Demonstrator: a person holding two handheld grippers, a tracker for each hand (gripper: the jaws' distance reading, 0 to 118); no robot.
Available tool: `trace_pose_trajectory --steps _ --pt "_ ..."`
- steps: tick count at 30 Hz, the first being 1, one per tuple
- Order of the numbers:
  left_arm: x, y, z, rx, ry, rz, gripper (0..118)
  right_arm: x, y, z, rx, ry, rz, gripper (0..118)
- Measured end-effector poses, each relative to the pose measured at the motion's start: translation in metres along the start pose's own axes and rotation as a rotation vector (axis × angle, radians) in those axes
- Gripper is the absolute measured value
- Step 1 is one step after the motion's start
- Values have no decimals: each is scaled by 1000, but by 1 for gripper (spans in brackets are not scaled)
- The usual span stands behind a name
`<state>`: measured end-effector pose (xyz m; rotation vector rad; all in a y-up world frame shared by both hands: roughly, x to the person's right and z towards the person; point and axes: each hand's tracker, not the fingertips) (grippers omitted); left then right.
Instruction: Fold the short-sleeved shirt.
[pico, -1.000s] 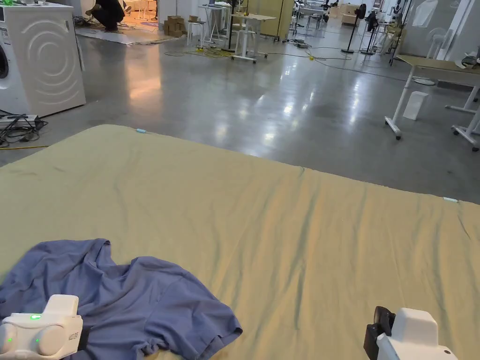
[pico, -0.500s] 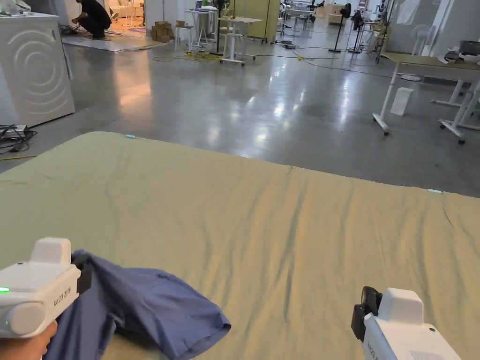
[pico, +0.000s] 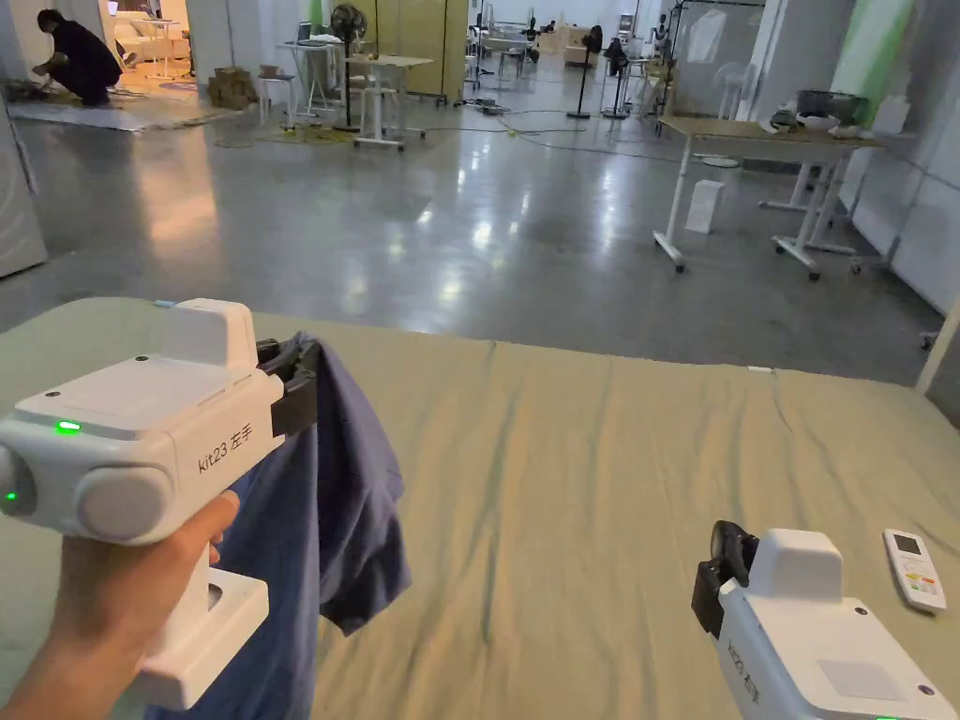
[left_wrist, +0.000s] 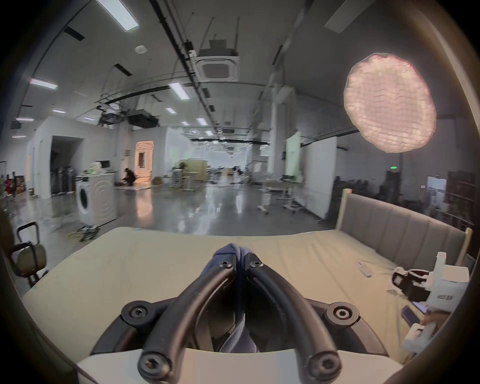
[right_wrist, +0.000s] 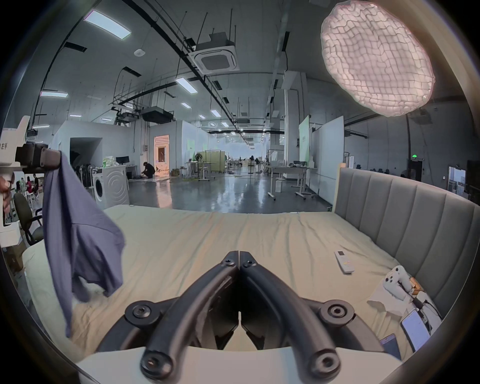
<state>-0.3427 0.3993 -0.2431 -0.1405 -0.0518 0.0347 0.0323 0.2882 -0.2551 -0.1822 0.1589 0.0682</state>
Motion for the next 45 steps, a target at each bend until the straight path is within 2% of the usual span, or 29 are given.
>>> trace_pose_trajectory --steps 6,12,16,20,22,23,24,25,26,28,31,41,45 --pt "81 -12 -27 -55 -200 16 5 31 8 14 39 -69 -5 0" --pt "155 -75 -52 -223 -369 -8 5 52 9 29 42 -115 -6 0" --pt "194 -135 -62 -329 -401 -46 5 60 0 31 26 -134 -17 0" --pt "213 -175 -59 -381 -411 -16 6 65 -9 30 7 -143 -25 0" --pt "216 -185 -59 -383 -398 -18 14 65 -11 27 -3 -143 -27 0" --pt "215 -189 -58 -383 -390 -16 23 64 -12 27 -7 -141 -26 0" --pt "214 -189 -58 -384 -382 -11 42 64 -12 26 -10 -139 -26 0" --pt "211 -187 -58 -389 -373 0 56 63 -9 28 -13 -138 -25 0" --pt "206 -184 -57 -388 -372 18 63 62 -9 28 -14 -135 -25 0" --pt "193 -172 -53 -348 -364 58 68 61 -7 28 -10 -131 -25 0" --pt "169 -149 -46 -285 -256 43 76 57 0 28 -1 -120 -24 0" --pt "76 -104 -4 -105 57 -10 73 42 13 16 44 -87 -21 0" --pt "55 -99 11 -52 150 -29 47 34 15 14 57 -88 -24 0"
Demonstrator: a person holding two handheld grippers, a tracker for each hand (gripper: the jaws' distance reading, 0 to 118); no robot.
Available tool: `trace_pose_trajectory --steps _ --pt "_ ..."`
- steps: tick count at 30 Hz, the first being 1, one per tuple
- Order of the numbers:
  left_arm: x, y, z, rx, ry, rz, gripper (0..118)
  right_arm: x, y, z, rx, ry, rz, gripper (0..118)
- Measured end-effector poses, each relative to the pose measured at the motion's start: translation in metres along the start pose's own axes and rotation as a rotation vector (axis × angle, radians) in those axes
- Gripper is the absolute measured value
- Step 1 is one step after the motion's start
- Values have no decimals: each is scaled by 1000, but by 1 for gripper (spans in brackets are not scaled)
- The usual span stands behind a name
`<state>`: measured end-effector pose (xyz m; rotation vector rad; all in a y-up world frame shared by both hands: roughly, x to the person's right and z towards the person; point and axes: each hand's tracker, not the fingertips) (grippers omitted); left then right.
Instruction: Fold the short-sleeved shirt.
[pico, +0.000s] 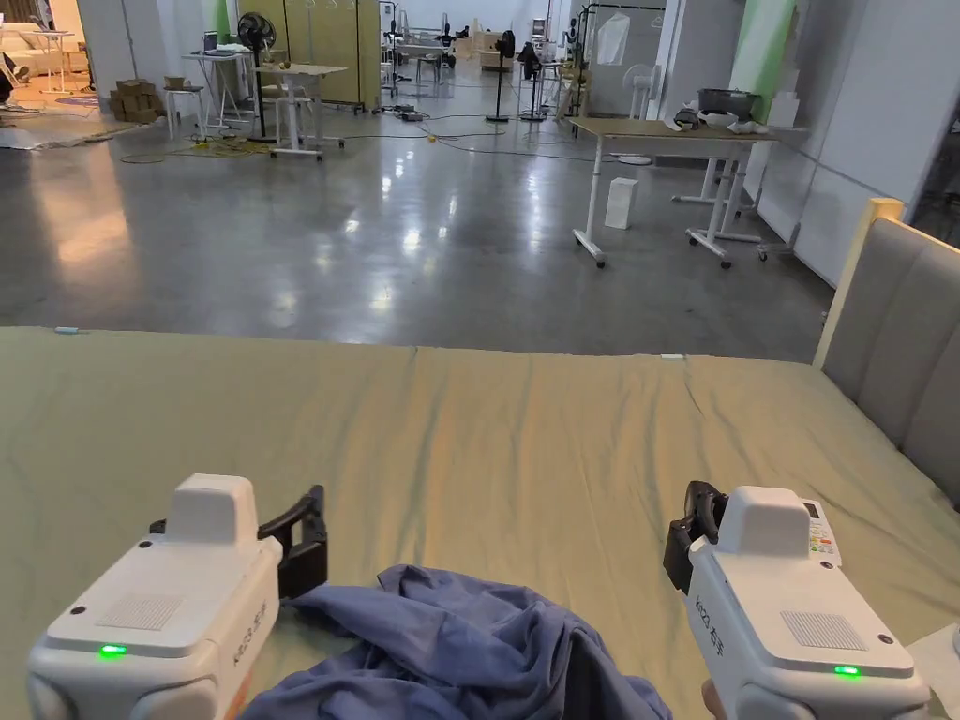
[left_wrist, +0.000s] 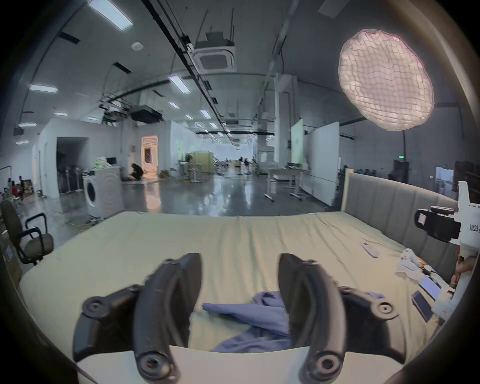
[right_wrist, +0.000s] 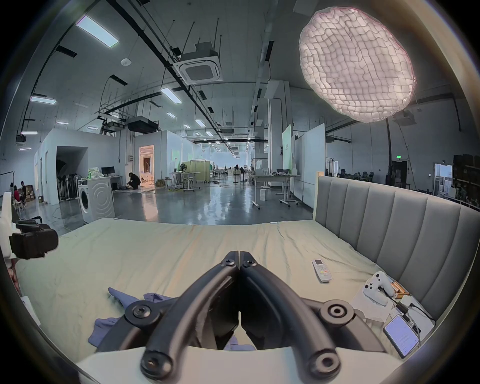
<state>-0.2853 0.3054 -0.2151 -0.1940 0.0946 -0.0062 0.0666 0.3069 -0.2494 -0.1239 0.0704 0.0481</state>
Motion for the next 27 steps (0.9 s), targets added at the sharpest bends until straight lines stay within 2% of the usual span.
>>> trace_pose_trajectory --steps 1,3,8,13,17,22,23,25,27 --pt "-4 0 2 4 19 -8 47 -2 0 0 4 -4 1 0" --pt "-11 -2 3 11 59 -14 18 -4 1 -1 15 -8 3 0" --pt "-26 -10 5 -20 118 31 1 -8 2 2 40 -18 35 0" --pt "-41 -23 -2 -95 89 73 0 -6 -2 -2 22 -16 20 0" --pt "-58 -46 -28 -317 -24 170 0 -2 -4 -5 14 -14 27 0" --pt "-60 -82 -64 -511 -50 171 1 5 -14 -8 -17 -23 17 0" --pt "-61 -92 -74 -585 -68 156 6 7 -15 -9 -26 -25 15 0" --pt "-61 -111 -93 -727 -107 135 32 9 -18 -9 -40 -21 10 0" --pt "-60 -131 -107 -763 -79 142 74 11 -23 -10 -55 -22 23 0"
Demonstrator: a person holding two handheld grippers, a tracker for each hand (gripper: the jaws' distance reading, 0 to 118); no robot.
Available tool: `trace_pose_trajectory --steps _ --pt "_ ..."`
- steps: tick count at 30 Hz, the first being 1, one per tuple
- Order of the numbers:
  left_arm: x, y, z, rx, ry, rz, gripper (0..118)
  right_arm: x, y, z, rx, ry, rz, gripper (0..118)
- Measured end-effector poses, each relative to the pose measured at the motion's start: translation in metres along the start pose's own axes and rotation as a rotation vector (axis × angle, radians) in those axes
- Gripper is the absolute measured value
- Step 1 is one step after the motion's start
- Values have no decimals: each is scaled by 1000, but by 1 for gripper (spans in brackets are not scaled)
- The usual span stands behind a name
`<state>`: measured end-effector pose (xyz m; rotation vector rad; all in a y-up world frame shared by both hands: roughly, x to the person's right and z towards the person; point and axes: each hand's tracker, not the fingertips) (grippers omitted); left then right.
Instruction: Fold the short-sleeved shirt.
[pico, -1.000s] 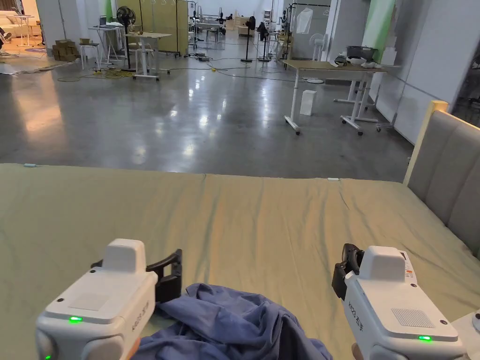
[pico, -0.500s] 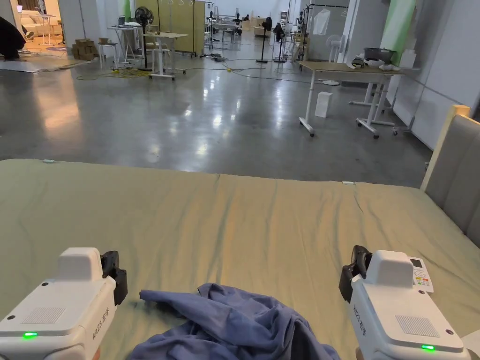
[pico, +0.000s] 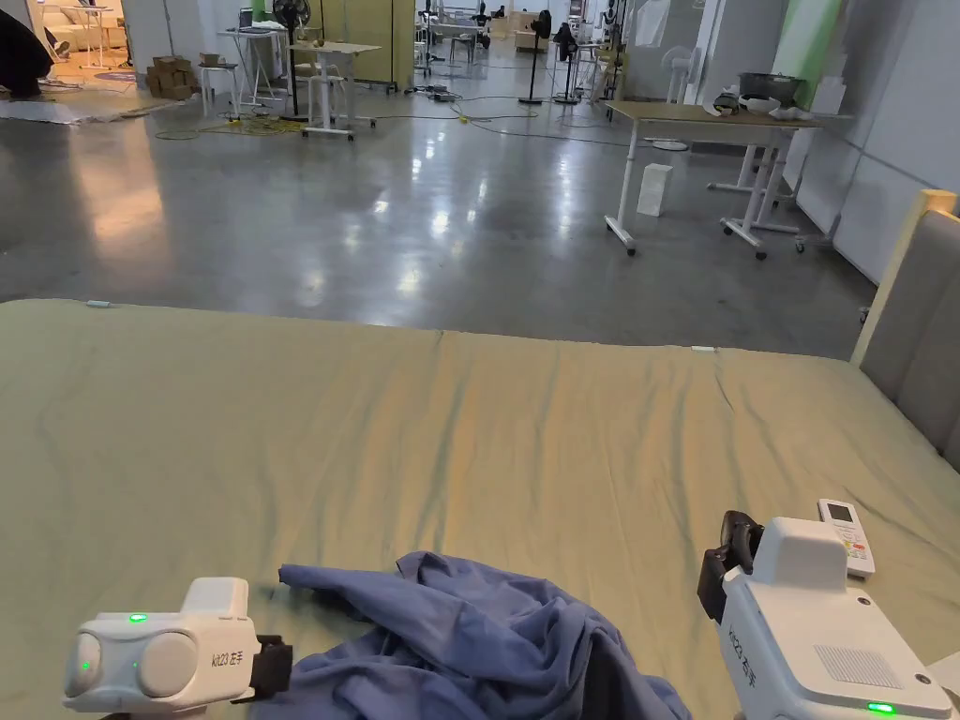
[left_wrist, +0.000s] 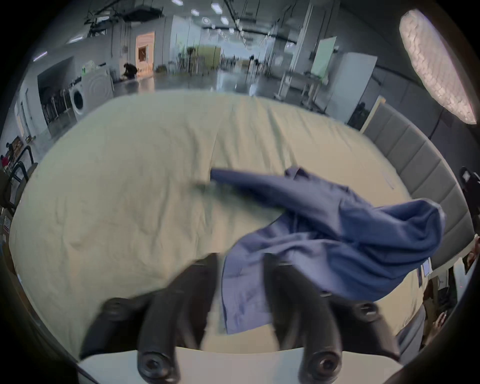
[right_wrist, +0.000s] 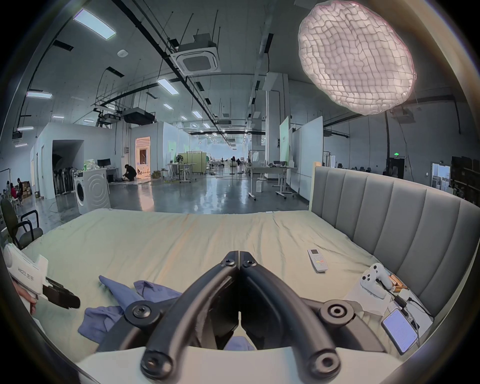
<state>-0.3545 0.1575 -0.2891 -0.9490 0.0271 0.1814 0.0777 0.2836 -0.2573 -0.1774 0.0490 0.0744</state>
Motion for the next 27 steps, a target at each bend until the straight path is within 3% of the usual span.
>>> trace_pose_trajectory --steps 2,9,11,14,15,17,21,22,23,26,27 --pt "-1 -5 -15 -23 12 6 81 2 -4 1 -11 -4 6 0" --pt "13 -23 -57 -139 106 -51 78 9 -21 -4 -51 -1 -10 0" --pt "20 -28 -55 -93 121 -67 75 10 -24 -4 -64 -2 -4 0" --pt "35 -29 -50 -70 124 -129 37 12 -28 -5 -95 -22 7 0" --pt "51 -35 -36 -68 126 -187 14 14 -30 -7 -116 -32 1 0" --pt "58 -37 -33 -80 120 -243 8 19 -36 -11 -144 -40 -20 0" --pt "31 -23 -27 -56 66 -117 6 33 -48 -24 -258 0 -30 0" --pt "29 -21 -20 -37 73 -119 6 37 -56 -28 -350 3 -69 0" --pt "17 -20 -27 -8 95 -135 6 40 -58 -33 -345 9 -45 1" --pt "8 -18 -9 57 120 -131 6 50 -73 -48 -426 33 -24 41" --pt "5 -18 -4 63 87 -104 6 52 -79 -55 -480 50 -5 43"
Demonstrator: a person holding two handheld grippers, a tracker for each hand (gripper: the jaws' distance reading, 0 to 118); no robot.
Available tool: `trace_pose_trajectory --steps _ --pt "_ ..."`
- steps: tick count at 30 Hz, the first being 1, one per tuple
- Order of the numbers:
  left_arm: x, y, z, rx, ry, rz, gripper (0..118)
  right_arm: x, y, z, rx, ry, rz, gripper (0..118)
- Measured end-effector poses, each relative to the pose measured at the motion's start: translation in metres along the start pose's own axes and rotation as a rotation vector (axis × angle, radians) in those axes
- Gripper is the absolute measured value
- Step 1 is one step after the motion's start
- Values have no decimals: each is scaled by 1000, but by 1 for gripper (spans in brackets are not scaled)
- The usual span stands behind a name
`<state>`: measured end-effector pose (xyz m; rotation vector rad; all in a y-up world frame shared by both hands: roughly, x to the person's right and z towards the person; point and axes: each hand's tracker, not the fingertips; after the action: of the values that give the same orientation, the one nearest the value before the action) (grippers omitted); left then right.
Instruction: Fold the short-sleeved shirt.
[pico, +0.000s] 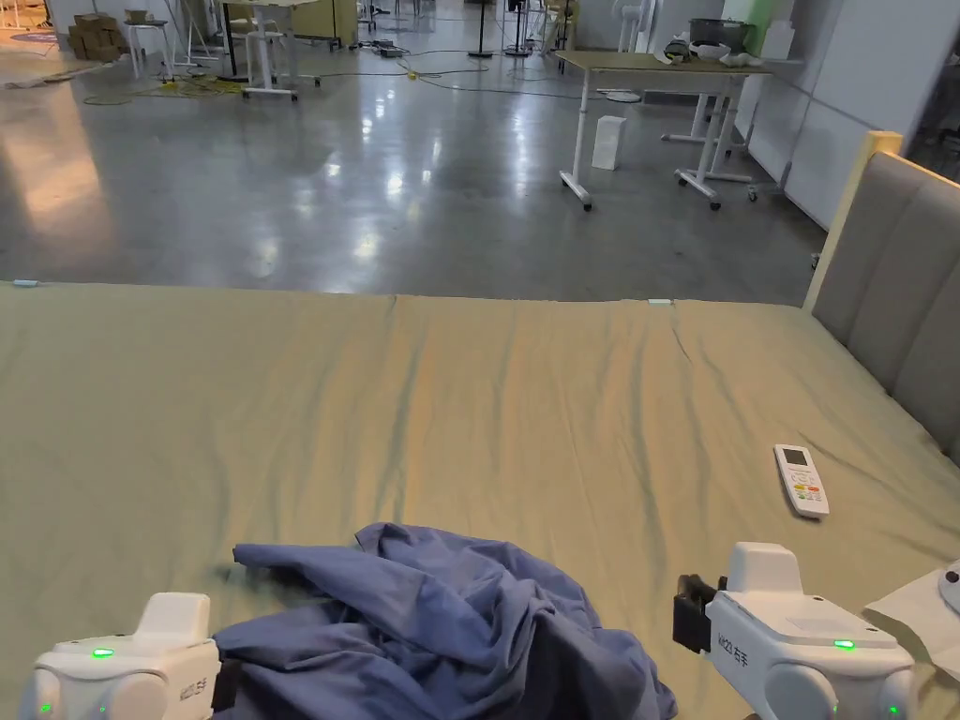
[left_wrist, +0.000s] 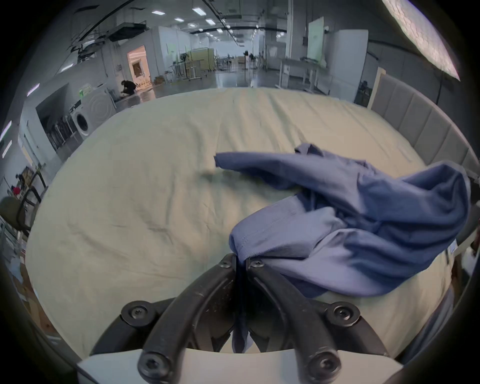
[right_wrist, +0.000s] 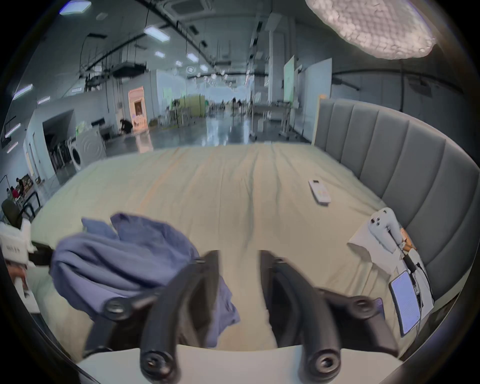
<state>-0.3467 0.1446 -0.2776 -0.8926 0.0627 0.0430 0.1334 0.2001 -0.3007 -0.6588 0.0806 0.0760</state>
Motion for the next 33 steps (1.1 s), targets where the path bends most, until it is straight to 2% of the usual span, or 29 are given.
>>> trace_pose_trajectory --steps 2,4,5,6,11,12,13,14,16,17,19,22,25,28,33 --pt "-7 1 6 10 10 4 6 5 -8 -21 -66 29 3 45" --pt "2 0 23 24 28 -25 6 2 -13 -39 -140 63 34 56" --pt "1 0 25 26 27 -24 6 1 -17 -46 -164 74 44 57" --pt "-1 -1 26 28 19 -18 6 -8 -16 -39 -193 80 61 57" --pt "-2 -5 29 31 26 -9 6 -25 -39 -84 -327 155 118 57" --pt "0 -7 32 29 25 -6 6 -29 -44 -89 -355 140 153 55" --pt "1 -9 34 28 25 -2 6 -34 -49 -93 -376 114 184 47" --pt "1 -11 35 26 25 0 6 -39 -48 -83 -376 94 180 36" --pt "-8 -12 32 24 24 9 6 -39 -49 -77 -332 128 111 10" --pt "-10 -13 33 28 25 11 6 -38 -48 -75 -341 149 72 8" --pt "-11 -13 37 42 22 14 6 -34 -49 -81 -327 137 81 6" --pt "-7 -6 53 81 20 24 6 -30 -33 -54 -191 118 84 5" --pt "-10 8 69 138 13 27 6 -22 -7 -29 -77 138 31 5" --pt "-13 28 92 214 14 28 6 -23 27 11 50 121 62 5" --pt "-24 67 135 330 8 33 6 -9 77 42 232 91 50 4"
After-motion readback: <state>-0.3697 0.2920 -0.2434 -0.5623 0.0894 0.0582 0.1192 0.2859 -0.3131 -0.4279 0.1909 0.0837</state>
